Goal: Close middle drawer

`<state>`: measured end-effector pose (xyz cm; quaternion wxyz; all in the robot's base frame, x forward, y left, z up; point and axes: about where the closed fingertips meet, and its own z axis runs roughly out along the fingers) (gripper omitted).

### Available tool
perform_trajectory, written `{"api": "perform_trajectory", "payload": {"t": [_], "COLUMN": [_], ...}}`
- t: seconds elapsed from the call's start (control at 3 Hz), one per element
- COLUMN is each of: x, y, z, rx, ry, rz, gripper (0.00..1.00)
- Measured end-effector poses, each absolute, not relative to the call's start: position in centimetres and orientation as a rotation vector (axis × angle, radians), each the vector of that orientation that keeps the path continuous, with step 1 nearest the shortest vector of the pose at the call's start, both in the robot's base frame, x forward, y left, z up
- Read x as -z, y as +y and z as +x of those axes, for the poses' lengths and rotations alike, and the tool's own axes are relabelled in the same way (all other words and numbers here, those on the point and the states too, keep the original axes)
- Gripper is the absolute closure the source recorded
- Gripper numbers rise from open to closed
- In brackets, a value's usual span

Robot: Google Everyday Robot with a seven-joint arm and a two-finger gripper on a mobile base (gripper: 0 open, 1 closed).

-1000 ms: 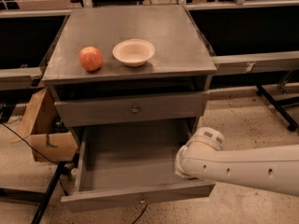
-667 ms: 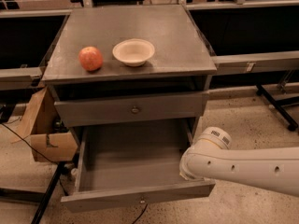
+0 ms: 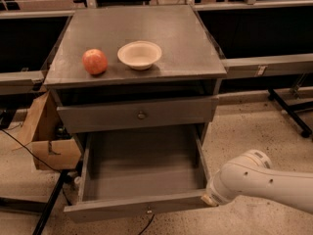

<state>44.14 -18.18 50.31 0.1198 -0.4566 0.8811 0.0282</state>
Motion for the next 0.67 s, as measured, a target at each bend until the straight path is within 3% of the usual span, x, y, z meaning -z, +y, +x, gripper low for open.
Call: {"api": "perform_trajectory", "payload": {"t": [0.67], "x": [-47.4], "y": [-21.2], "z": [41.6], "rx": [-0.304], "ry": [2.642], "rz": [-1.165], "gripper": [1.0]}}
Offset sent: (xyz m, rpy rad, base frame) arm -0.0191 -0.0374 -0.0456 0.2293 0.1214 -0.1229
